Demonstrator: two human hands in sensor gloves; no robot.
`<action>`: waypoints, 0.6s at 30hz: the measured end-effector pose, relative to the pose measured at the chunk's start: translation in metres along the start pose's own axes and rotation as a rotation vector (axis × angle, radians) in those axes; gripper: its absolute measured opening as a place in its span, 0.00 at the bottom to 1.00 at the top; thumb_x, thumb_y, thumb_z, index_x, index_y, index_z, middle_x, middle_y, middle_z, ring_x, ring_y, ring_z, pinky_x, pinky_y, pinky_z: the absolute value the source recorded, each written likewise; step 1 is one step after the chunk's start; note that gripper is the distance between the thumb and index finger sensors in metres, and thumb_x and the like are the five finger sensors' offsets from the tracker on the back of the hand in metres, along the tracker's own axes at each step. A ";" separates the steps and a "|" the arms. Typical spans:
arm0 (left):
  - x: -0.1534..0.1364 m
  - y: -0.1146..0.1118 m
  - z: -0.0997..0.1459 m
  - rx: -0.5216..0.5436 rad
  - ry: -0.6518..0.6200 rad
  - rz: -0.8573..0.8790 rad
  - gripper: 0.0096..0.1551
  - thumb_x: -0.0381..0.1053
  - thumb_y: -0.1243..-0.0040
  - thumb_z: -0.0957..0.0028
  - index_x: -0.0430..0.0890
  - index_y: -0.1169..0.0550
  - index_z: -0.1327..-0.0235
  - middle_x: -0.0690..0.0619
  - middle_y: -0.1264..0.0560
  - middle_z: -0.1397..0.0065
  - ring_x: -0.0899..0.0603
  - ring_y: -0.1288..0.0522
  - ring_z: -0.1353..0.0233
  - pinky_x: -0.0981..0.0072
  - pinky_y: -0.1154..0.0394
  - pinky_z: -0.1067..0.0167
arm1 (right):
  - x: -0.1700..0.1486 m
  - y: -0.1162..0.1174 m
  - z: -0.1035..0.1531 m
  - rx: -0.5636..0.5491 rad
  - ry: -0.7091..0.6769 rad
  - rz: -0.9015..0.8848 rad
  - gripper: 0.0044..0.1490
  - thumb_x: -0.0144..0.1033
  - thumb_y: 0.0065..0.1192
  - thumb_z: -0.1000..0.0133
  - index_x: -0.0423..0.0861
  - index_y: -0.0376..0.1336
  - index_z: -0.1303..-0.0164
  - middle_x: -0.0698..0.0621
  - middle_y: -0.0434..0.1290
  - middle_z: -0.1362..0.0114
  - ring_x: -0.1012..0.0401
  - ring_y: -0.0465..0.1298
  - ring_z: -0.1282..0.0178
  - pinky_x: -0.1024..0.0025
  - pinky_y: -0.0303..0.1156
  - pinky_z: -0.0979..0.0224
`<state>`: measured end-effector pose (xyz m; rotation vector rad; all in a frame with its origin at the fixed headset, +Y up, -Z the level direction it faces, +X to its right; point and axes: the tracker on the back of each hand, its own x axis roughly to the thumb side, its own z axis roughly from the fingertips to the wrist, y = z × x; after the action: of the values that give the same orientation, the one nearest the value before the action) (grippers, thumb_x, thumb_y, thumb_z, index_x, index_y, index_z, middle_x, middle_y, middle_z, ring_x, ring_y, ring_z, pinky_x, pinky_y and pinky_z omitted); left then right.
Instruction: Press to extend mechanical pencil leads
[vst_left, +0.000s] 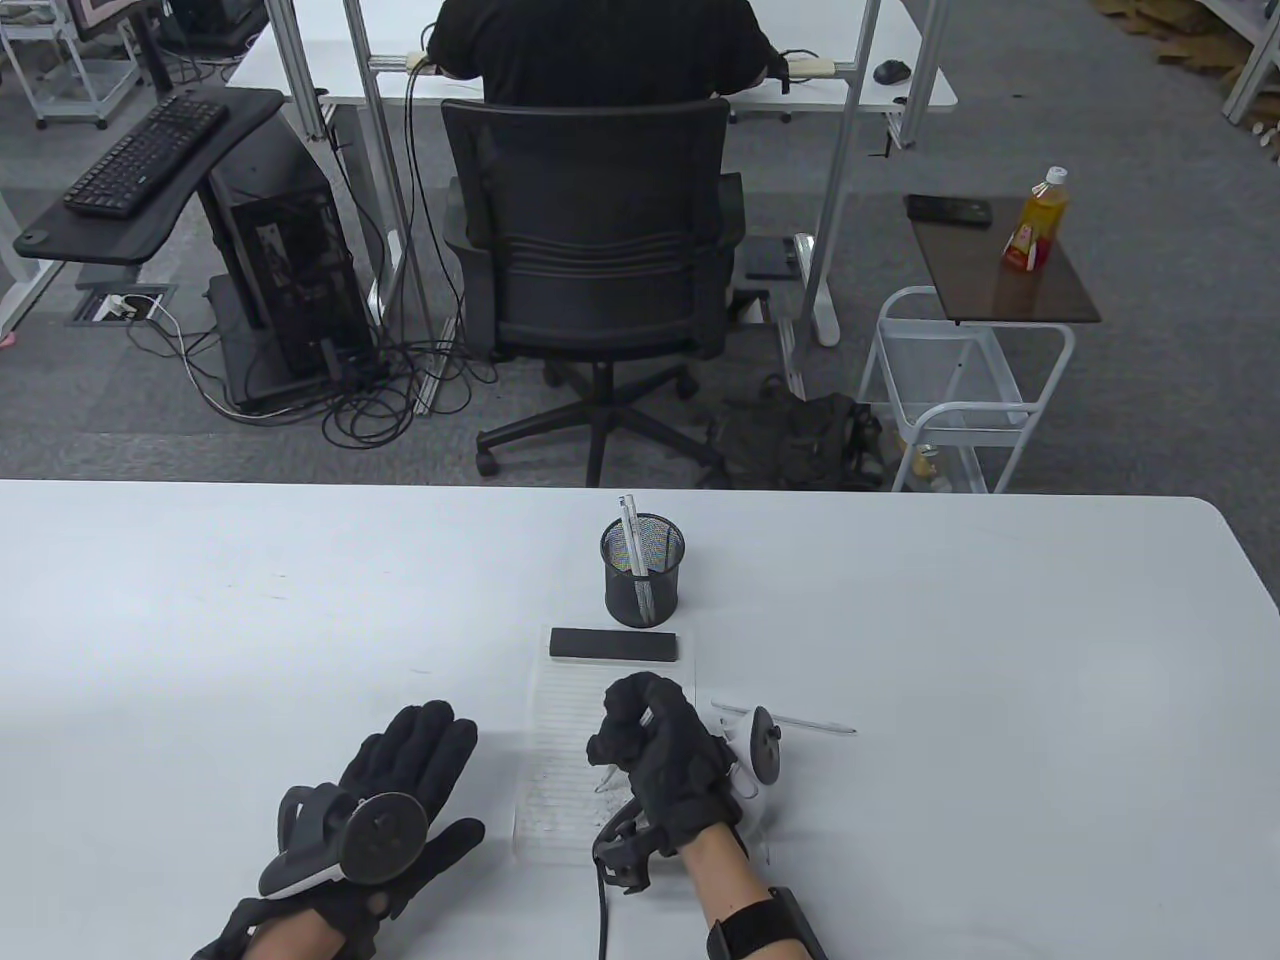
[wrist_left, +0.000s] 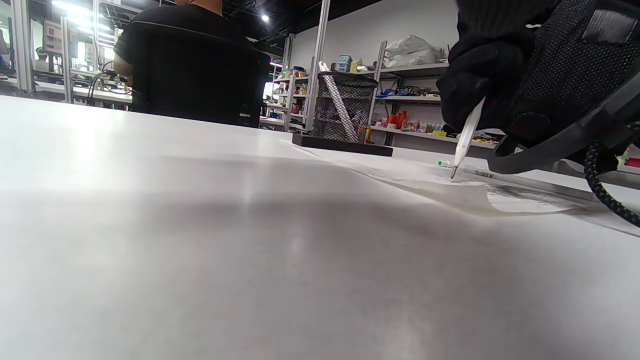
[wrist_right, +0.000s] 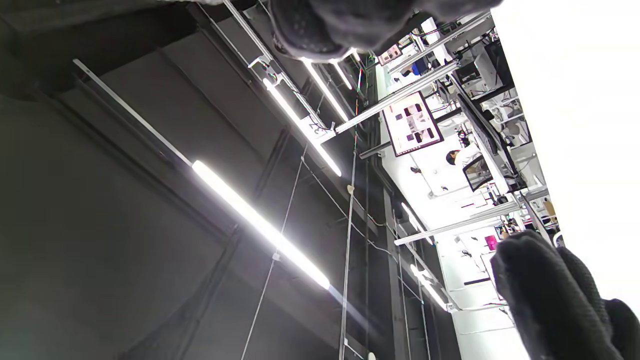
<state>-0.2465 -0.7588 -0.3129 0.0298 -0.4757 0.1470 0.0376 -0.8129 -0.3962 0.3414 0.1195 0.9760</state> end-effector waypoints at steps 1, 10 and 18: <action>0.000 0.000 0.000 0.001 0.000 0.000 0.54 0.71 0.49 0.52 0.49 0.51 0.17 0.42 0.54 0.14 0.29 0.49 0.15 0.33 0.44 0.25 | 0.000 0.000 0.000 -0.001 0.000 0.003 0.35 0.54 0.46 0.36 0.36 0.71 0.48 0.46 0.76 0.62 0.46 0.74 0.63 0.35 0.71 0.47; 0.000 0.000 0.000 0.000 0.000 0.002 0.54 0.71 0.49 0.52 0.50 0.52 0.17 0.42 0.54 0.14 0.29 0.49 0.15 0.33 0.45 0.25 | 0.000 0.001 0.001 -0.001 -0.003 0.018 0.34 0.54 0.46 0.36 0.36 0.71 0.48 0.46 0.76 0.61 0.46 0.74 0.63 0.36 0.71 0.47; 0.000 0.000 0.000 0.000 0.001 -0.001 0.54 0.71 0.49 0.52 0.50 0.52 0.17 0.42 0.54 0.14 0.29 0.49 0.15 0.33 0.44 0.25 | -0.001 0.002 0.001 0.000 0.002 0.027 0.34 0.54 0.46 0.36 0.36 0.71 0.48 0.46 0.76 0.61 0.45 0.74 0.63 0.35 0.71 0.46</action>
<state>-0.2465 -0.7588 -0.3128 0.0296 -0.4748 0.1464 0.0351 -0.8131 -0.3946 0.3421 0.1171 1.0028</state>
